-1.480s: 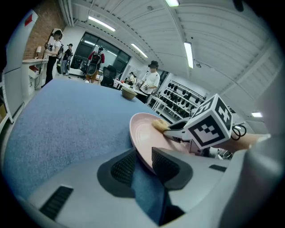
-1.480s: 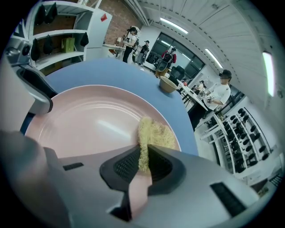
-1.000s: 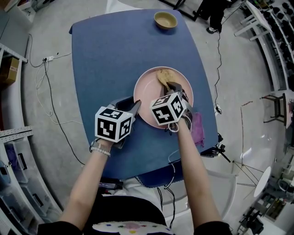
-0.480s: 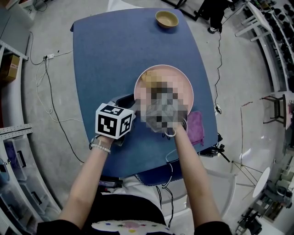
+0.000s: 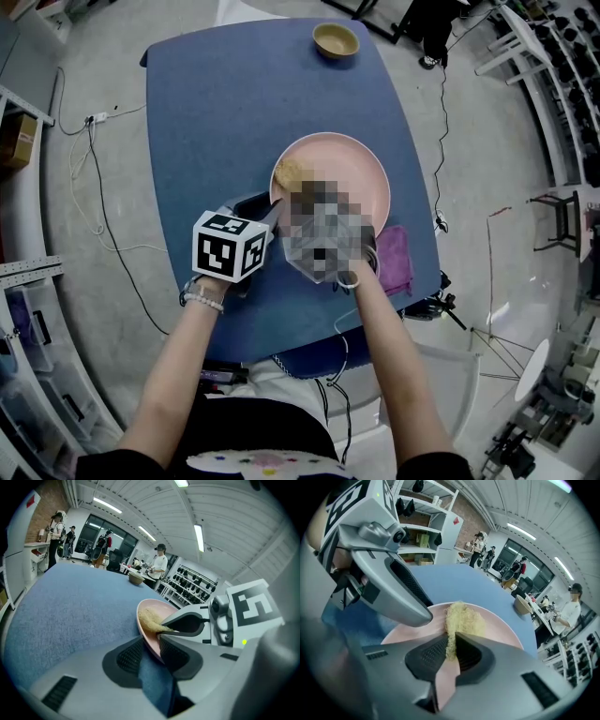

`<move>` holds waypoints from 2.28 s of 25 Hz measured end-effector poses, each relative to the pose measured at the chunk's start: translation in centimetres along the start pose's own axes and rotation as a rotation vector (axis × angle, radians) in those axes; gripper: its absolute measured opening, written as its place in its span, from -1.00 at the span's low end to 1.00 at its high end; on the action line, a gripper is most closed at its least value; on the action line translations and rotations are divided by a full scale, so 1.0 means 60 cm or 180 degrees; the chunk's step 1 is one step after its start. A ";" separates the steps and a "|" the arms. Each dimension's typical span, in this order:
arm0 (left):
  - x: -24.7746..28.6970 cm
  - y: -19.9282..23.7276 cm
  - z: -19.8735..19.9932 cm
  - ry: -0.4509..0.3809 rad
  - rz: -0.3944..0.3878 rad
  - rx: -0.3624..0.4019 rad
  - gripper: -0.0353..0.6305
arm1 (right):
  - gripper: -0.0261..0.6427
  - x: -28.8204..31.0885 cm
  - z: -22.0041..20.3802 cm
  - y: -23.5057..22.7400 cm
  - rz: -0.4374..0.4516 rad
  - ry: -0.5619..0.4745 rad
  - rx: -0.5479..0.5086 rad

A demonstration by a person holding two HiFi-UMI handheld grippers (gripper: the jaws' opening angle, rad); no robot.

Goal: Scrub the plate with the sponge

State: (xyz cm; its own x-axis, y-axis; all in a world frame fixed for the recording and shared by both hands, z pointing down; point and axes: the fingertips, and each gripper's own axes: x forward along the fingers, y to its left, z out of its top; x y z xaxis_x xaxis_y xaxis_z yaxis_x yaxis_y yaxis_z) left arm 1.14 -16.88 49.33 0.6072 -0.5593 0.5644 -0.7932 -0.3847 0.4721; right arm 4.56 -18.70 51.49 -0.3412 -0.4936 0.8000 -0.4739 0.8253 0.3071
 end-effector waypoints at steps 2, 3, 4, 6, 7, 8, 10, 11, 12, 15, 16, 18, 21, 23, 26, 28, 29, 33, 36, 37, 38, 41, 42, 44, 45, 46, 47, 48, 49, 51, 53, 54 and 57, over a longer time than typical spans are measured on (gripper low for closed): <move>0.001 0.000 0.000 -0.0005 0.0004 -0.0006 -0.54 | -0.80 0.002 -0.001 -0.002 -0.0020 -0.0009 0.0011; 0.001 0.000 -0.001 -0.0008 0.0006 -0.0009 -0.54 | -0.80 0.002 -0.002 -0.003 -0.0031 -0.0017 0.0030; 0.001 -0.001 -0.001 -0.0011 0.0008 -0.0009 -0.54 | -0.80 0.002 -0.002 -0.005 -0.0043 -0.0024 0.0049; 0.001 -0.002 -0.001 -0.0016 0.0013 -0.0008 -0.54 | -0.80 0.003 -0.003 -0.009 -0.0079 -0.0033 0.0065; 0.000 -0.002 -0.001 -0.0019 0.0014 -0.0008 -0.54 | -0.80 0.004 -0.003 -0.012 -0.0103 -0.0037 0.0065; 0.000 -0.002 -0.001 -0.0021 0.0014 -0.0010 -0.54 | -0.80 0.004 -0.003 -0.016 -0.0130 -0.0041 0.0065; 0.000 -0.002 -0.001 -0.0022 0.0010 -0.0018 -0.54 | -0.80 0.007 -0.005 -0.026 -0.0176 -0.0040 0.0086; 0.000 -0.001 0.000 -0.0021 0.0009 -0.0020 -0.54 | -0.80 0.009 -0.007 -0.032 -0.0193 -0.0035 0.0105; 0.001 0.000 0.000 -0.0022 0.0010 -0.0021 -0.54 | -0.80 0.011 -0.008 -0.038 -0.0213 -0.0024 0.0121; 0.001 0.000 -0.001 -0.0026 0.0021 -0.0018 -0.54 | -0.80 0.015 -0.019 -0.062 -0.0309 0.0030 0.0135; 0.001 0.000 -0.002 -0.0027 0.0024 -0.0018 -0.54 | -0.80 0.016 -0.023 -0.070 -0.0338 0.0047 0.0146; 0.000 0.001 -0.001 -0.0031 0.0030 -0.0024 -0.55 | -0.80 0.017 -0.031 -0.086 -0.0396 0.0086 0.0175; -0.002 0.000 -0.002 -0.0036 0.0035 -0.0034 -0.55 | -0.80 0.015 -0.051 -0.112 -0.0546 0.0204 0.0217; -0.002 0.001 -0.002 -0.0038 0.0036 -0.0045 -0.55 | -0.80 0.012 -0.066 -0.128 -0.0632 0.0290 0.0266; -0.001 0.002 -0.001 -0.0042 0.0039 -0.0056 -0.55 | -0.80 0.005 -0.089 -0.147 -0.0709 0.0414 0.0325; -0.001 0.002 -0.001 -0.0045 0.0042 -0.0060 -0.55 | -0.80 -0.001 -0.105 -0.157 -0.0747 0.0500 0.0347; -0.002 0.002 -0.001 -0.0046 0.0044 -0.0063 -0.55 | -0.80 -0.004 -0.113 -0.162 -0.0761 0.0539 0.0356; -0.001 0.002 -0.001 -0.0050 0.0047 -0.0077 -0.56 | -0.80 -0.020 -0.145 -0.173 -0.0779 0.0667 0.0418; -0.001 0.001 -0.001 -0.0048 0.0048 -0.0078 -0.56 | -0.80 -0.032 -0.165 -0.172 -0.0760 0.0732 0.0487; -0.001 0.002 -0.001 -0.0048 0.0049 -0.0078 -0.56 | -0.80 -0.036 -0.170 -0.171 -0.0748 0.0756 0.0499; -0.001 0.002 0.000 -0.0048 0.0050 -0.0078 -0.56 | -0.80 -0.039 -0.174 -0.169 -0.0731 0.0784 0.0500; 0.000 0.004 0.001 -0.0048 0.0050 -0.0079 -0.56 | -0.80 -0.049 -0.185 -0.158 -0.0663 0.0862 0.0482; 0.000 0.004 0.001 -0.0046 0.0048 -0.0080 -0.56 | -0.80 -0.052 -0.188 -0.153 -0.0635 0.0879 0.0483; 0.000 0.004 0.001 -0.0042 0.0043 -0.0082 -0.56 | -0.80 -0.061 -0.194 -0.142 -0.0576 0.0905 0.0472; 0.000 0.004 0.001 -0.0041 0.0043 -0.0082 -0.56 | -0.80 -0.065 -0.197 -0.135 -0.0548 0.0913 0.0450; 0.000 0.005 0.001 -0.0042 0.0045 -0.0082 -0.56 | -0.80 -0.068 -0.199 -0.129 -0.0520 0.0920 0.0421; -0.001 0.005 0.001 -0.0043 0.0048 -0.0082 -0.56 | -0.80 -0.072 -0.201 -0.123 -0.0490 0.0925 0.0393; 0.000 0.005 0.001 -0.0044 0.0048 -0.0083 -0.56 | -0.80 -0.075 -0.202 -0.117 -0.0451 0.0931 0.0373; 0.000 0.006 0.002 -0.0044 0.0047 -0.0084 -0.56 | -0.80 -0.079 -0.203 -0.110 -0.0400 0.0936 0.0358; 0.001 0.006 0.003 -0.0040 0.0038 -0.0091 -0.56 | -0.80 -0.088 -0.204 -0.094 -0.0263 0.0953 0.0319; 0.001 0.006 0.004 -0.0038 0.0032 -0.0097 -0.56 | -0.80 -0.099 -0.206 -0.077 -0.0117 0.0979 0.0249; 0.000 0.005 0.003 -0.0037 0.0033 -0.0097 -0.56 | -0.80 -0.104 -0.207 -0.068 -0.0047 0.0990 0.0211; 0.001 0.004 0.002 -0.0036 0.0033 -0.0099 -0.56 | -0.80 -0.118 -0.208 -0.042 0.0165 0.0999 0.0115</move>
State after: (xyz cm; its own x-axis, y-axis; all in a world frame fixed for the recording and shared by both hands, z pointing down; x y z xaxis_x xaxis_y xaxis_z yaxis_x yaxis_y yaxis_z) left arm 0.97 -17.07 49.38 0.5981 -0.5716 0.5617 -0.7975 -0.3559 0.4871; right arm 18.33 -13.87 51.45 -0.1013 -0.3378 0.9357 -0.4929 0.8341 0.2477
